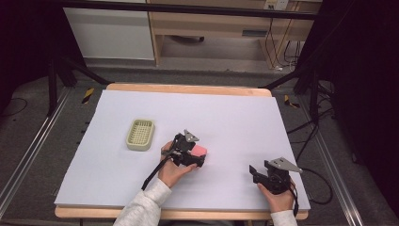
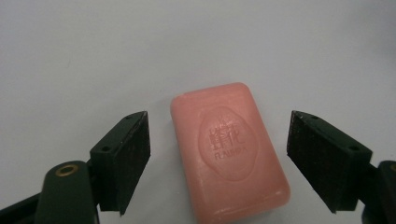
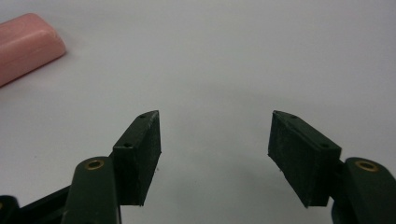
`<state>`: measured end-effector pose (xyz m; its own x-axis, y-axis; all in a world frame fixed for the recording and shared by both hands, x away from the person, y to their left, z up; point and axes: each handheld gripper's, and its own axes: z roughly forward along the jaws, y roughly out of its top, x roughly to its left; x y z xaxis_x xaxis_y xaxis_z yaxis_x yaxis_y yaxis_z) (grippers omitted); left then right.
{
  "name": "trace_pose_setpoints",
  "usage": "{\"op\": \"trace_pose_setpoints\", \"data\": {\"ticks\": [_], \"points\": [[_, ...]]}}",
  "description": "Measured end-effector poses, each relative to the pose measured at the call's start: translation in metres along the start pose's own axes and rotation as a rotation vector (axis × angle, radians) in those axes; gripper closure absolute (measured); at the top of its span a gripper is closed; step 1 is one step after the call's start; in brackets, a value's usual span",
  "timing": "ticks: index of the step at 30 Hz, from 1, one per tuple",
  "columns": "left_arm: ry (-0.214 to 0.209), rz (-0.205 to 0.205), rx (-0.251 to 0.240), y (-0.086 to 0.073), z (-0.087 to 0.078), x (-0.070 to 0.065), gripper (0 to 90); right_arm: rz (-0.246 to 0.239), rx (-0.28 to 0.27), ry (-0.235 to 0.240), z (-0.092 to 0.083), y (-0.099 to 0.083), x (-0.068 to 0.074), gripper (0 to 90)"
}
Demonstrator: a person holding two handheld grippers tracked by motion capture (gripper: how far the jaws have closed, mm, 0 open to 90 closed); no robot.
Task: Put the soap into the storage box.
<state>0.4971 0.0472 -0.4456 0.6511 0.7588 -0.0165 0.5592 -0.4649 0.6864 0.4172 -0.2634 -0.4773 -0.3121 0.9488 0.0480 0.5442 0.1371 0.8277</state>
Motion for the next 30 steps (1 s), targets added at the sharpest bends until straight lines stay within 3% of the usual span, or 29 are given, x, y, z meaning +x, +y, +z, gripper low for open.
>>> {"op": "trace_pose_setpoints", "data": {"ticks": [18,30], "points": [[-0.004,-0.022,0.046,-0.005,0.016,-0.002,21.9,0.004,0.008,0.007,0.0,0.0,0.001,34.4],[0.002,-0.038,0.067,-0.007,0.023,-0.004,27.1,0.002,0.011,0.009,0.001,0.0,0.0,34.4]]}}
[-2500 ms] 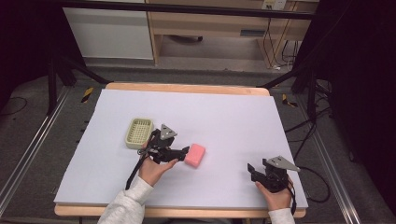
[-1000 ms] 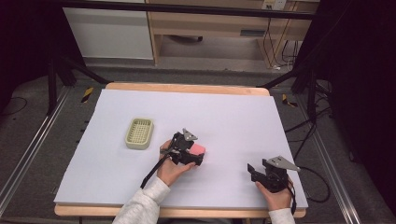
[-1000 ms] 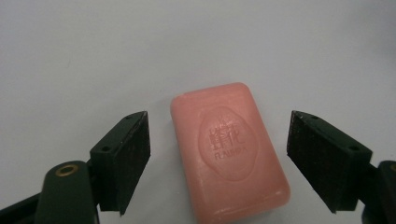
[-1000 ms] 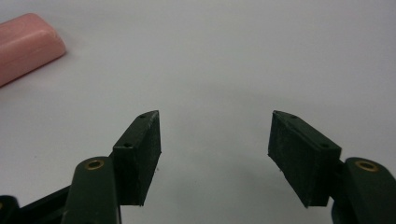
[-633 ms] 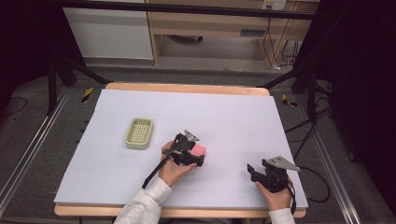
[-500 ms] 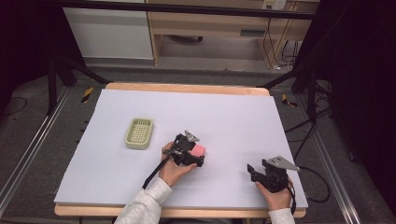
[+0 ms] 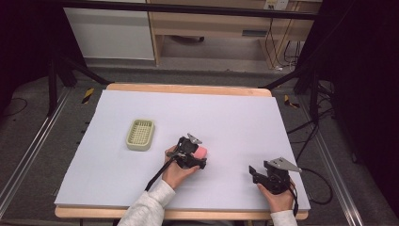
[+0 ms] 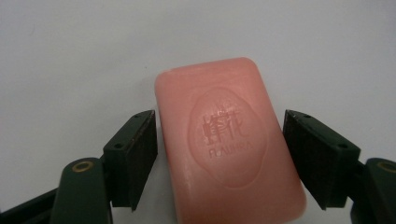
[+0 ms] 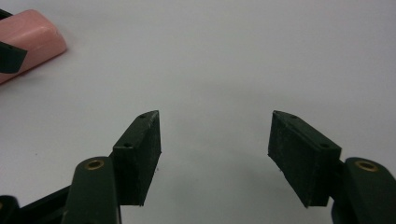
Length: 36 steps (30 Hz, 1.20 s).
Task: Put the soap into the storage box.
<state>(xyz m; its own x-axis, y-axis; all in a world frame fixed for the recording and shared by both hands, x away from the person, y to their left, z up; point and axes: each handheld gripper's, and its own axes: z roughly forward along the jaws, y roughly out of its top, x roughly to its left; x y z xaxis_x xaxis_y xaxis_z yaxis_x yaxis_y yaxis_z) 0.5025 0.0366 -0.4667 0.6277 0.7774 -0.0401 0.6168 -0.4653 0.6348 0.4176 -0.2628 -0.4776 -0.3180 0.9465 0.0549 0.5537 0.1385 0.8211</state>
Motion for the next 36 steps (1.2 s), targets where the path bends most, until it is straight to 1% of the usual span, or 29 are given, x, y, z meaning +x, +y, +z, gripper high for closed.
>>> {"op": "trace_pose_setpoints", "data": {"ticks": [4,6,9,11,16,18,23,33,34,35,36], "points": [[0.0,-0.006,0.0,0.0,0.0012,-0.0004,28.6,-0.007,-0.001,-0.003,0.0004,-0.0002,-0.0004,34.4],[-0.001,-0.017,0.005,-0.0001,0.0018,-0.0004,29.2,-0.006,0.0,-0.003,0.0004,-0.0002,-0.0004,34.5],[-0.004,-0.018,0.018,0.0001,0.0024,0.0001,30.0,-0.007,0.002,-0.002,0.0007,-0.0002,-0.0002,34.5],[0.002,-0.018,0.017,0.0001,0.0031,-0.0006,30.2,-0.009,0.002,-0.003,0.0007,-0.0001,-0.0002,34.5],[0.019,-0.013,0.012,0.0002,0.0047,-0.003,30.3,-0.01,0.002,-0.004,0.0008,-0.0001,-0.0002,34.5],[0.028,0.002,0.021,0.0002,0.0044,-0.0036,30.8,-0.011,0.002,-0.004,0.0008,-0.0001,-0.0001,34.4],[0.046,0.005,0.021,0.0,0.0037,-0.0038,36.7,-0.011,0.003,-0.003,0.0007,-0.0001,-0.0001,34.5],[0.039,0.012,0.022,0.0001,0.0035,-0.0031,37.2,-0.015,0.003,-0.004,0.0013,-0.0003,-0.0003,34.5],[0.037,0.014,0.021,0.0001,0.0035,-0.0029,37.3,-0.014,0.004,-0.003,0.0012,-0.0002,-0.0003,34.5],[0.037,0.015,0.02,0.0,0.0035,-0.0027,37.3,-0.002,0.006,0.003,0.0006,0.0,0.0003,34.5],[0.035,0.015,0.021,0.0001,0.0034,-0.0024,37.3,-0.014,0.003,-0.004,0.0013,-0.0003,-0.0003,34.5]]}}
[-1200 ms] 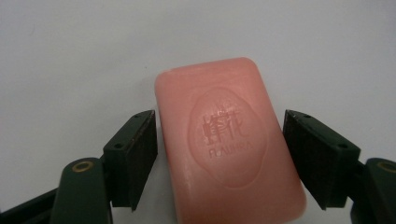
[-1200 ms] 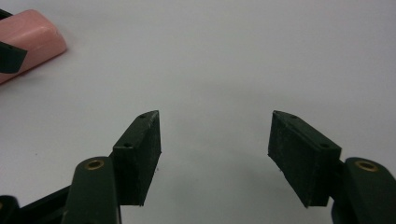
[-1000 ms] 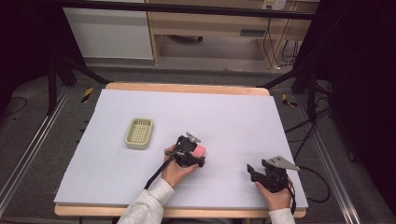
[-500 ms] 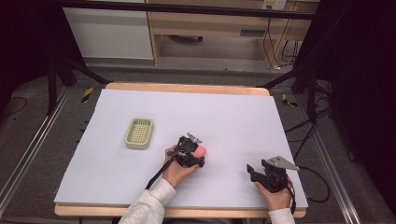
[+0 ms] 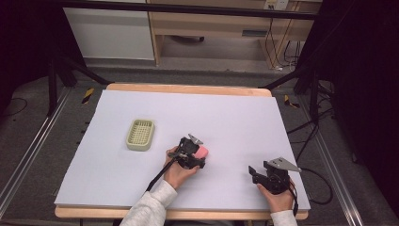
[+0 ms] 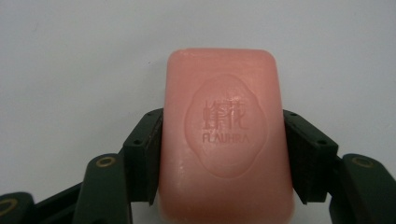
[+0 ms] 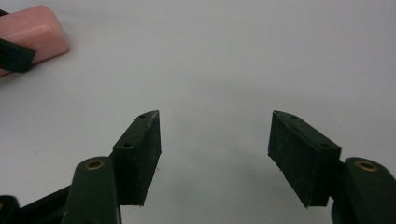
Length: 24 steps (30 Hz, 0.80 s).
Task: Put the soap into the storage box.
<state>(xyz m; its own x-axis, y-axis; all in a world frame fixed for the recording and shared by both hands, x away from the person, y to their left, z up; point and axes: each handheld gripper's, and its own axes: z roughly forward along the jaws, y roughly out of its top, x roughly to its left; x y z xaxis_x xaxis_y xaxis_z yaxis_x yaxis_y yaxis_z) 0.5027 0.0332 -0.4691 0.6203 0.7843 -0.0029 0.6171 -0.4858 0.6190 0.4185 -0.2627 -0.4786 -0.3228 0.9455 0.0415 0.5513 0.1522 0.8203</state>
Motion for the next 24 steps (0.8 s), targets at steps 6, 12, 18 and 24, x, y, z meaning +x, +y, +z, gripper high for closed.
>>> {"op": "trace_pose_setpoints", "data": {"ticks": [6,12,18,24], "points": [[-0.024,-0.005,-0.013,0.001,-0.005,0.002,37.3,0.012,0.004,0.006,-0.001,0.0,0.0,34.5],[-0.027,0.005,-0.024,0.001,-0.016,0.006,37.3,0.006,0.001,0.002,-0.001,0.0,0.0,34.5],[-0.037,0.011,-0.038,0.0,-0.026,0.011,37.3,0.005,-0.001,0.001,-0.001,0.0,0.0,34.4],[-0.047,0.007,-0.047,-0.005,-0.036,0.018,37.3,0.001,-0.004,-0.003,-0.001,0.0,0.0,34.2]]}}
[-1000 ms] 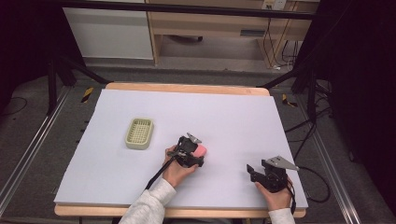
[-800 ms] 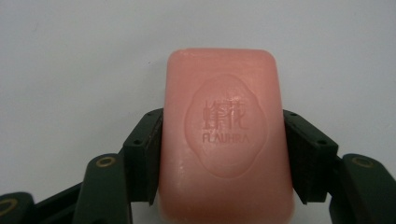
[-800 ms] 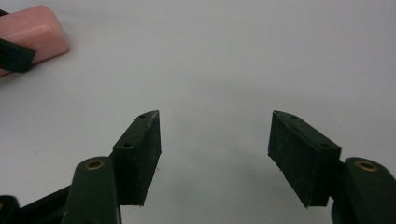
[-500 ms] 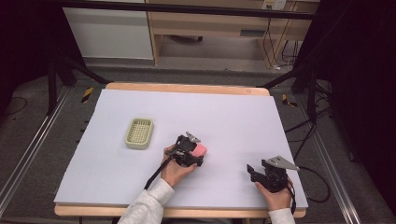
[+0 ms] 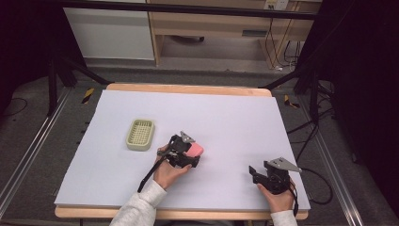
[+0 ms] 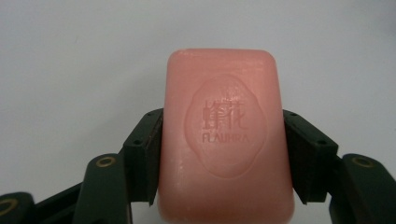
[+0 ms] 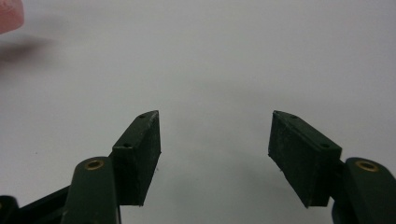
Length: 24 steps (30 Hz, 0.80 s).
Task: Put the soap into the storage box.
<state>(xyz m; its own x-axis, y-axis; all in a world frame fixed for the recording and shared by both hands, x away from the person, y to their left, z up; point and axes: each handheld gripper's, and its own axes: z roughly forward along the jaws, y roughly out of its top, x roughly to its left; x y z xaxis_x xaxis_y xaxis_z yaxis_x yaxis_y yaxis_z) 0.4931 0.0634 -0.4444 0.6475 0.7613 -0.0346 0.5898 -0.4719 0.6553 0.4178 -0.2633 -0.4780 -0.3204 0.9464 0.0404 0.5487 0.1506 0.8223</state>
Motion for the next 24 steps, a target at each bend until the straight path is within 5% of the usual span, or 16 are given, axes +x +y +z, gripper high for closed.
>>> {"op": "trace_pose_setpoints", "data": {"ticks": [24], "points": [[0.022,-0.019,-0.036,-0.009,-0.039,0.029,37.3,0.007,0.002,0.0,0.0,0.0,0.0,34.0]]}}
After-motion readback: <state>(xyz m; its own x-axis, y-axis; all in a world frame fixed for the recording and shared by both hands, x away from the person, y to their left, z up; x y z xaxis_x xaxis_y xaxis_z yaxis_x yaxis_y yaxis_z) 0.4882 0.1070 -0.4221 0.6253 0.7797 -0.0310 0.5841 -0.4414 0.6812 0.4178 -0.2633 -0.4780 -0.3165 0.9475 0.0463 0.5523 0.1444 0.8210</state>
